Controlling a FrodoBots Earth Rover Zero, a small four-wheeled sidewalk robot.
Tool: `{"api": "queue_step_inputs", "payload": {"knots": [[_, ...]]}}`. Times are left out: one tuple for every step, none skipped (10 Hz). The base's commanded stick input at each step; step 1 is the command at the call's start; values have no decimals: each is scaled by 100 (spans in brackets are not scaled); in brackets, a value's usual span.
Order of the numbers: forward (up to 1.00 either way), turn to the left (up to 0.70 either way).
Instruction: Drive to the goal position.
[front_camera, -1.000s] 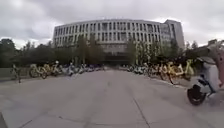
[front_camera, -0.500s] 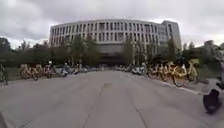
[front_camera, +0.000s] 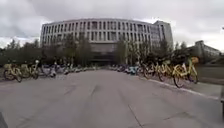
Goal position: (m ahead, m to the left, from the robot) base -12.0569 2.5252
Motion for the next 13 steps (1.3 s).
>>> {"api": "queue_step_inputs", "payload": {"knots": [[100, 4], [84, 0], [0, 4], [0, 58], [0, 100], [0, 100], [0, 99], [0, 90], [0, 90], [0, 89], [0, 100], [0, 94], [0, 95]]}}
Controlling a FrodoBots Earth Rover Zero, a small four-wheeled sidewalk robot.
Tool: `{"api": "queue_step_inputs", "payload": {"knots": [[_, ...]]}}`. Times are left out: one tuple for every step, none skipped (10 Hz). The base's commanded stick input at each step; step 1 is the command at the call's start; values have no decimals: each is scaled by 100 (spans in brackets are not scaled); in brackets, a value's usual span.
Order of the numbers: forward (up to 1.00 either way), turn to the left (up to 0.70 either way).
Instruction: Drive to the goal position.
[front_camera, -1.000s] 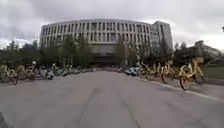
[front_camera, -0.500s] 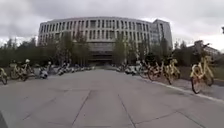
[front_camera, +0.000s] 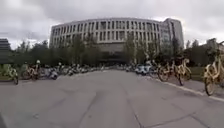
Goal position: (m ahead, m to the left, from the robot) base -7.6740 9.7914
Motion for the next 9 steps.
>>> {"api": "queue_step_inputs", "payload": {"knots": [[0, 96], [0, 95], [0, 94], [0, 93], [0, 94], [0, 94], [0, 94], [0, 94], [0, 94]]}}
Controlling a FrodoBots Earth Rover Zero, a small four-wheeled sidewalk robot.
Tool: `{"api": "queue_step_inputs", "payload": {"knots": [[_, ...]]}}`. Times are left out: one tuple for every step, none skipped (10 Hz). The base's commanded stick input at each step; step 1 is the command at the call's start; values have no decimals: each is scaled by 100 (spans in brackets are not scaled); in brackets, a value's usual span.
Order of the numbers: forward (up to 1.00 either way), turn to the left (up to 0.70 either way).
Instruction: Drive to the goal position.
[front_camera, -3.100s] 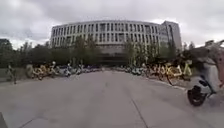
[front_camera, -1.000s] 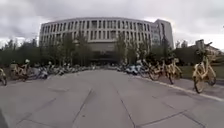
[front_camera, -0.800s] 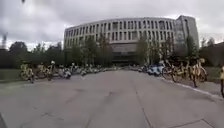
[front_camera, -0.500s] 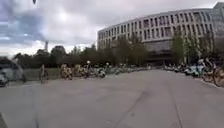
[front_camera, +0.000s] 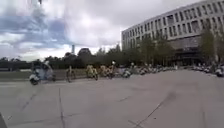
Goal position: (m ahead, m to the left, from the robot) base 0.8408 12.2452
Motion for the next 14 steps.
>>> {"api": "queue_step_inputs", "payload": {"knots": [[0, 94], [0, 94], [0, 94], [0, 94], [0, 94], [0, 95], [0, 94], [0, 93], [0, 93], [0, 94], [0, 98], [0, 49], [0, 11], [62, 3]]}}
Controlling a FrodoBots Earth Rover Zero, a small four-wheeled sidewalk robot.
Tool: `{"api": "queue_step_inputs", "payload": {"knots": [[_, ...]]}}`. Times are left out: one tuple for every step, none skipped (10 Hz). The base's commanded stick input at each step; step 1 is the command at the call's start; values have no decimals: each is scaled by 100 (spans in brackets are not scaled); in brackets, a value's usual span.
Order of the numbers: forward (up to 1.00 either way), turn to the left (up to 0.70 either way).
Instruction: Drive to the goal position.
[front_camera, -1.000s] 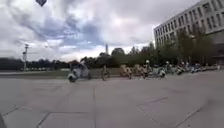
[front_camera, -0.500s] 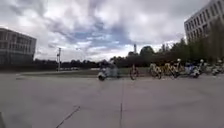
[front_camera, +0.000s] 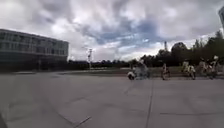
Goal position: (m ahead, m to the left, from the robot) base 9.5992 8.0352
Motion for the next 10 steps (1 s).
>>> {"api": "queue_step_inputs", "payload": {"knots": [[100, 0], [100, 0], [100, 0], [100, 0], [100, 0], [100, 0], [100, 0], [100, 0], [100, 0], [100, 5]]}}
